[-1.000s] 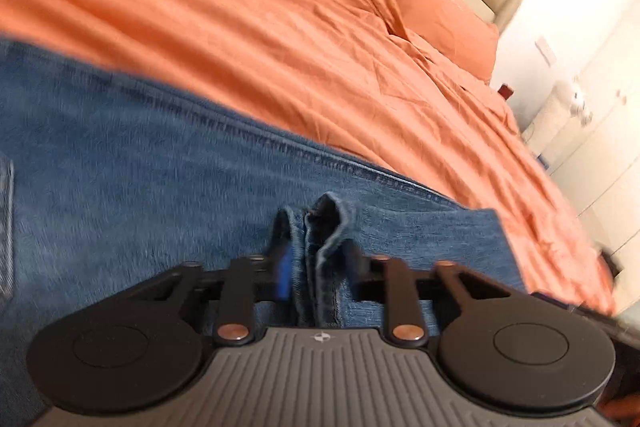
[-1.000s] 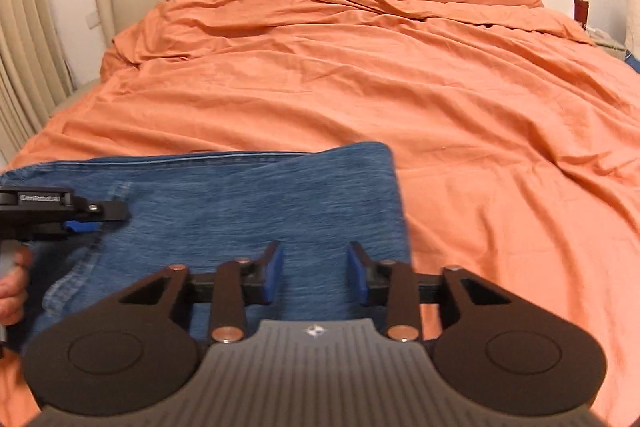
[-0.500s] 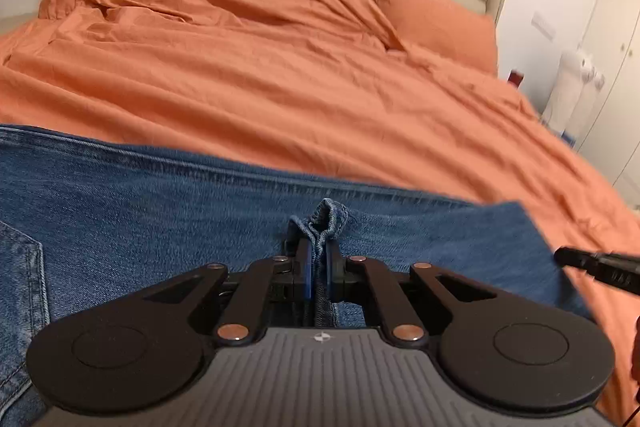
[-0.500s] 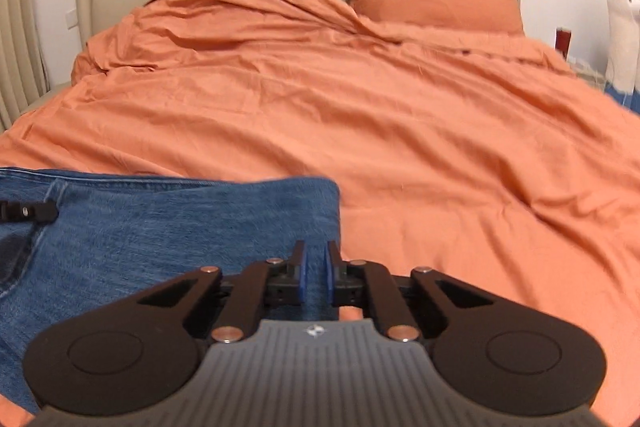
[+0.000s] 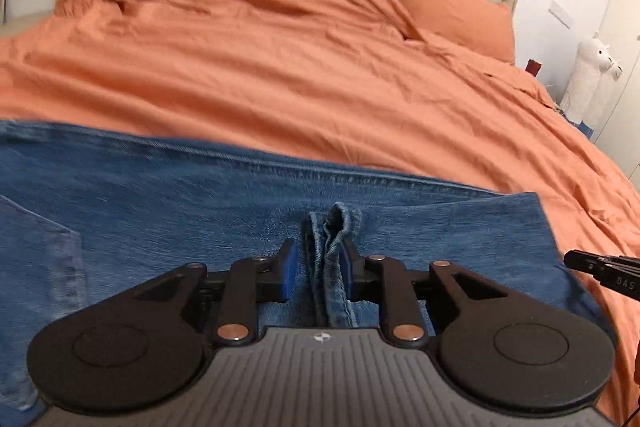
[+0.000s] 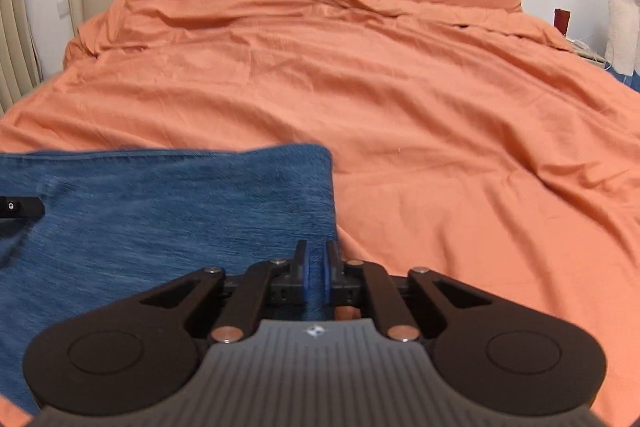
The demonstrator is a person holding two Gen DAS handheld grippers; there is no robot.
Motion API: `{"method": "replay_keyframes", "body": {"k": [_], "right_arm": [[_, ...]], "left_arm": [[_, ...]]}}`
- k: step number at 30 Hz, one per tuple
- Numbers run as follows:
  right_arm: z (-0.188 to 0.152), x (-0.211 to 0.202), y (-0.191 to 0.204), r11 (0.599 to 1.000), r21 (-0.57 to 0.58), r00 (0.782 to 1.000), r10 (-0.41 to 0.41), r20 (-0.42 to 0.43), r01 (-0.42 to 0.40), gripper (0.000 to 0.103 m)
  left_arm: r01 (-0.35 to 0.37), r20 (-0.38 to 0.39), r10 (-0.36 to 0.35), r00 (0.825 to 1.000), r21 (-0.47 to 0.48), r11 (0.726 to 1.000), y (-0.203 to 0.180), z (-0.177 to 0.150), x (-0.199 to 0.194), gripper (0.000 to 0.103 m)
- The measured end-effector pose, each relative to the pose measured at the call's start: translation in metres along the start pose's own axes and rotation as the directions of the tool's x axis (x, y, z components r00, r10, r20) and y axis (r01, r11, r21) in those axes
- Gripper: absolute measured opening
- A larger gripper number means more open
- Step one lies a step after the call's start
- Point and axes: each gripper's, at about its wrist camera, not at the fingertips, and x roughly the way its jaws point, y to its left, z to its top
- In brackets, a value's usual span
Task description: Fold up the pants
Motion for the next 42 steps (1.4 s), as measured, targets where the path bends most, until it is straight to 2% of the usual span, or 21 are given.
{"method": "replay_keyframes", "body": {"k": [3,7,12,15,20,22,26,30,32,34,35,37,40,42], "right_arm": [[-0.002,-0.032,0.008,0.999,-0.015,0.999,0.037,0.023,-0.036,0.004],[-0.012,-0.062,0.020,0.997,-0.035,0.998,0.063,-0.003,-0.063,0.004],[-0.022,-0.077,0.029,0.997,-0.055,0.997,0.061,-0.036,-0.063,0.004],[-0.028,-0.074,0.030,0.996,-0.051,0.994,0.075,-0.074,-0.079,0.004],[-0.042,-0.058,0.032,0.993,-0.076,0.986,0.077,-0.150,-0.090,0.004],[-0.046,-0.051,0.032,0.992,-0.082,0.982,0.079,-0.169,-0.094,0.004],[-0.051,-0.037,0.033,0.989,-0.106,0.976,0.083,-0.199,-0.105,0.002],[-0.049,-0.036,0.031,0.989,-0.097,0.975,0.089,-0.206,-0.111,0.002],[-0.047,-0.039,0.029,0.990,-0.086,0.977,0.097,-0.191,-0.115,0.002],[-0.044,-0.046,0.029,0.989,-0.084,0.984,0.108,-0.144,-0.121,0.008],[-0.043,-0.052,0.031,0.988,-0.088,0.987,0.115,-0.112,-0.125,0.022],[-0.037,-0.065,0.037,0.986,-0.090,0.989,0.140,-0.042,-0.144,0.040],[-0.030,-0.081,0.055,0.973,-0.160,0.984,0.174,0.042,-0.165,0.041],[-0.028,-0.089,0.070,0.965,-0.212,0.983,0.171,0.071,-0.152,0.041]], "left_arm": [[0.019,0.005,-0.019,1.000,0.027,0.999,-0.011,-0.003,-0.029,0.025],[0.039,-0.009,-0.039,0.999,0.110,0.993,-0.036,-0.012,-0.054,0.025],[0.049,-0.084,-0.038,0.996,0.135,0.990,-0.049,-0.030,-0.051,0.025],[0.020,-0.123,0.001,0.992,0.166,0.986,-0.050,-0.040,-0.041,0.019],[0.006,-0.160,0.020,0.987,0.159,0.987,-0.042,-0.048,-0.028,0.019],[-0.008,-0.174,0.037,0.984,0.163,0.987,-0.039,-0.049,-0.022,0.014],[0.000,-0.196,0.026,0.980,0.131,0.991,-0.032,-0.048,-0.011,0.014],[-0.006,-0.192,0.032,0.981,0.130,0.991,-0.033,-0.047,-0.018,0.014],[-0.012,-0.185,0.033,0.982,0.112,0.994,-0.032,-0.045,-0.025,0.017],[-0.024,-0.174,0.036,0.984,0.069,0.997,-0.029,-0.040,-0.035,0.026],[-0.038,-0.158,0.044,0.986,0.045,0.998,-0.026,-0.037,-0.042,0.029],[-0.079,-0.115,0.080,0.990,0.008,0.997,-0.019,-0.031,-0.058,0.029],[-0.137,-0.050,0.133,0.990,-0.078,0.987,0.002,-0.021,-0.084,0.030],[-0.186,-0.013,0.186,0.983,-0.142,0.972,0.021,-0.015,-0.101,0.032]]}}
